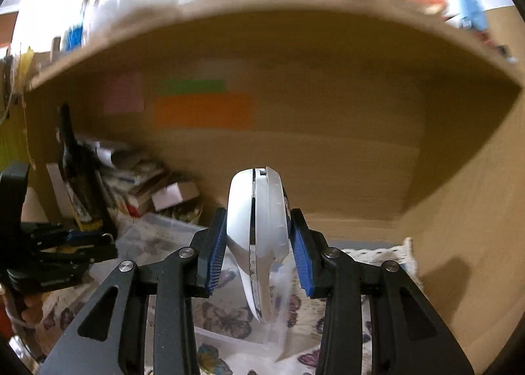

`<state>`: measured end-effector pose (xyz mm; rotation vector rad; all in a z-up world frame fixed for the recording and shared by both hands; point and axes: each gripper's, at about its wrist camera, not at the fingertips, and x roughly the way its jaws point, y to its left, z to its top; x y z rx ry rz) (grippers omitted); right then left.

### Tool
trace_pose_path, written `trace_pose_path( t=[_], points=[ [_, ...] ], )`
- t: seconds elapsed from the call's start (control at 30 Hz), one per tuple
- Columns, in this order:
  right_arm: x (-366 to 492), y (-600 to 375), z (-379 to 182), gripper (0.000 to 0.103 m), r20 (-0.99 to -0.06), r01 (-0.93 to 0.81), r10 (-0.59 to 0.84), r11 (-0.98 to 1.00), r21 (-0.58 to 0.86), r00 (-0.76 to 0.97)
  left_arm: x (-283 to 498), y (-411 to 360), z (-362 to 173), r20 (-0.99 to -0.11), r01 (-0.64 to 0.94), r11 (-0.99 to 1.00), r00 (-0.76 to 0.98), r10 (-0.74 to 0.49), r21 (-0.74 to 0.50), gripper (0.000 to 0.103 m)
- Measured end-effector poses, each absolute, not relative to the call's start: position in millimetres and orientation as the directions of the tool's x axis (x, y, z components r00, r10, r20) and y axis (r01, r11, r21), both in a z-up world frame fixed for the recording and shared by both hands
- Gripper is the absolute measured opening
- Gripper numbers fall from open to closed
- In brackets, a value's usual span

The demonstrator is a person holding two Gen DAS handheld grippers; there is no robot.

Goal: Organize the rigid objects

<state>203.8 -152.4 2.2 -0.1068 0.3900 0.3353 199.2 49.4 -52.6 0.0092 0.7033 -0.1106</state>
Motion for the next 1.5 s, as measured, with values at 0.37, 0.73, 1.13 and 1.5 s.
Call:
trace_pose_path(
  t=[0.37, 0.73, 1.13, 1.5],
  points=[
    [250, -106, -48, 0.034, -0.569, -0.464, 0.303, 0.872, -0.158, 0.764, 222, 30, -82, -0.705, 0.158, 0.986, 0.705, -0.08, 0.045, 0.035],
    [256, -92, -64, 0.035, -0.632, -0.52, 0.373, 0.852, -0.055, 0.679, 219, 33, -79, -0.688, 0.147, 0.989, 0.719, -0.098, 0.013, 0.048],
    [186, -120, -7, 0.068, -0.455, -0.477, 0.398, 0.876, -0.067, 0.796, 162, 37, -30, -0.553, 0.13, 0.992, 0.826, -0.107, 0.003, 0.075],
    [124, -142, -24, 0.081, -0.455, -0.445, 0.374, 0.893, -0.058, 0.808, 105, 47, -31, -0.505, 0.081, 0.996, 0.861, -0.054, 0.031, 0.096]
  ],
)
